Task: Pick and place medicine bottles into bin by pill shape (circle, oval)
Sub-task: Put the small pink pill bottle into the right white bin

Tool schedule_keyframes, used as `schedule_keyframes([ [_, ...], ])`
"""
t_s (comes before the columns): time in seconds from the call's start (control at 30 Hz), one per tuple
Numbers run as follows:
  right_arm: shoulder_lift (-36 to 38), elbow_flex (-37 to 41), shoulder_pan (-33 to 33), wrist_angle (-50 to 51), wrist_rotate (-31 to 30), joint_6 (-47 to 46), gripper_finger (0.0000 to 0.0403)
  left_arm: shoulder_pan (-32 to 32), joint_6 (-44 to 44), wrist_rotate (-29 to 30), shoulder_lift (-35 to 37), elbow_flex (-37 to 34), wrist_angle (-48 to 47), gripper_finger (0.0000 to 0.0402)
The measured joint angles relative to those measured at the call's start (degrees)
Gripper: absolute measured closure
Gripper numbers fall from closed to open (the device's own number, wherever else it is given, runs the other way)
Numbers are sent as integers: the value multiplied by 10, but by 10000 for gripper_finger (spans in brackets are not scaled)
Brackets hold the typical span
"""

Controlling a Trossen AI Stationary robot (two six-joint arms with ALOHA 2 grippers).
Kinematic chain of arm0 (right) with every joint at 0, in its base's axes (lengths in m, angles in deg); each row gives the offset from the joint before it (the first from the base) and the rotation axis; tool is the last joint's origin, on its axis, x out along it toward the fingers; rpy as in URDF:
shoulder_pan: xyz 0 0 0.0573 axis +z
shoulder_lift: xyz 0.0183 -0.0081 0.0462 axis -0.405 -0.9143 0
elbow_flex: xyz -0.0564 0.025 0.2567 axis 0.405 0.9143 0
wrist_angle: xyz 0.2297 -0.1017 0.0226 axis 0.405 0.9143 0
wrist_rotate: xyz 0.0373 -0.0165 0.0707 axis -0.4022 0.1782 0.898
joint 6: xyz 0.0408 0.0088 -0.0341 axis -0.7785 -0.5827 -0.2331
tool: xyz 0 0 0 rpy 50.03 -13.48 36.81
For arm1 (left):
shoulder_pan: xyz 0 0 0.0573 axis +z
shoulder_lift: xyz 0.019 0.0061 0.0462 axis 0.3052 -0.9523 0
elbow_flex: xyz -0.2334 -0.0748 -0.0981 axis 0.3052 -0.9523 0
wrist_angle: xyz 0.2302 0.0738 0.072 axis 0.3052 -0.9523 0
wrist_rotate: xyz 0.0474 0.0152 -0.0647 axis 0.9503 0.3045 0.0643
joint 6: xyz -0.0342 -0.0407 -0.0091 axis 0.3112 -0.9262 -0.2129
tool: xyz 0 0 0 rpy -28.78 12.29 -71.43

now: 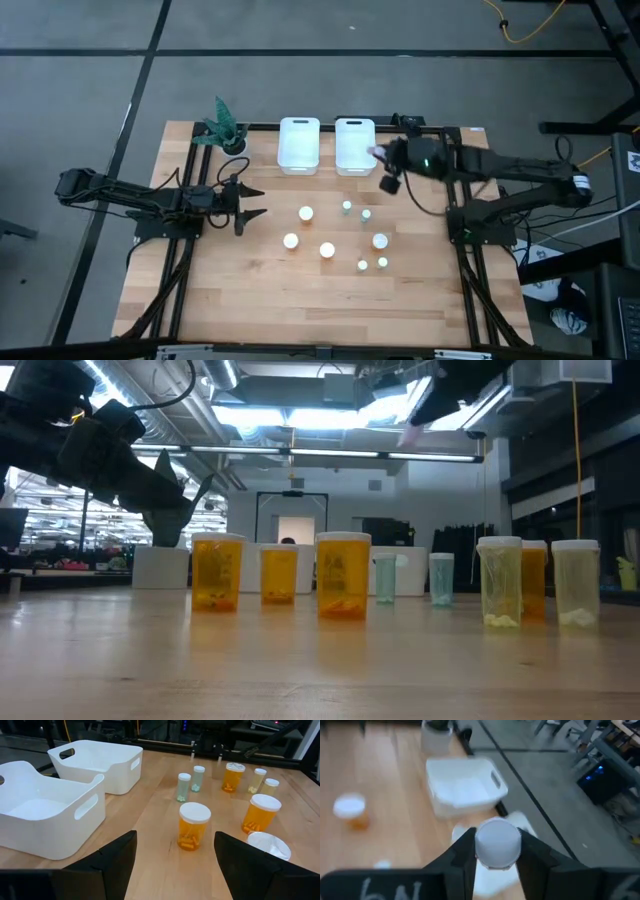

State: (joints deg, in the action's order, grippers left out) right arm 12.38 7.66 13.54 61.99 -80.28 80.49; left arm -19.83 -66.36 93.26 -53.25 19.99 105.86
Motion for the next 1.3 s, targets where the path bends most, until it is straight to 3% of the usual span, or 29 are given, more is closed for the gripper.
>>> schedule_keyframes([
  [0.17,-70,-1,-111,-44,119,14,294,0,-27,0,0,0,2,143],
  [0.47,-242,-13,-224,-112,219,14,291,0,-45,0,0,0,10,143],
  [0.9,-461,-226,-266,2,255,14,289,0,-45,0,0,0,10,143],
  [1.1,-517,-246,-272,8,254,0,288,0,-45,0,0,0,9,143],
  [1.3,-525,-247,-278,8,254,-16,285,0,-45,0,0,0,9,143],
])
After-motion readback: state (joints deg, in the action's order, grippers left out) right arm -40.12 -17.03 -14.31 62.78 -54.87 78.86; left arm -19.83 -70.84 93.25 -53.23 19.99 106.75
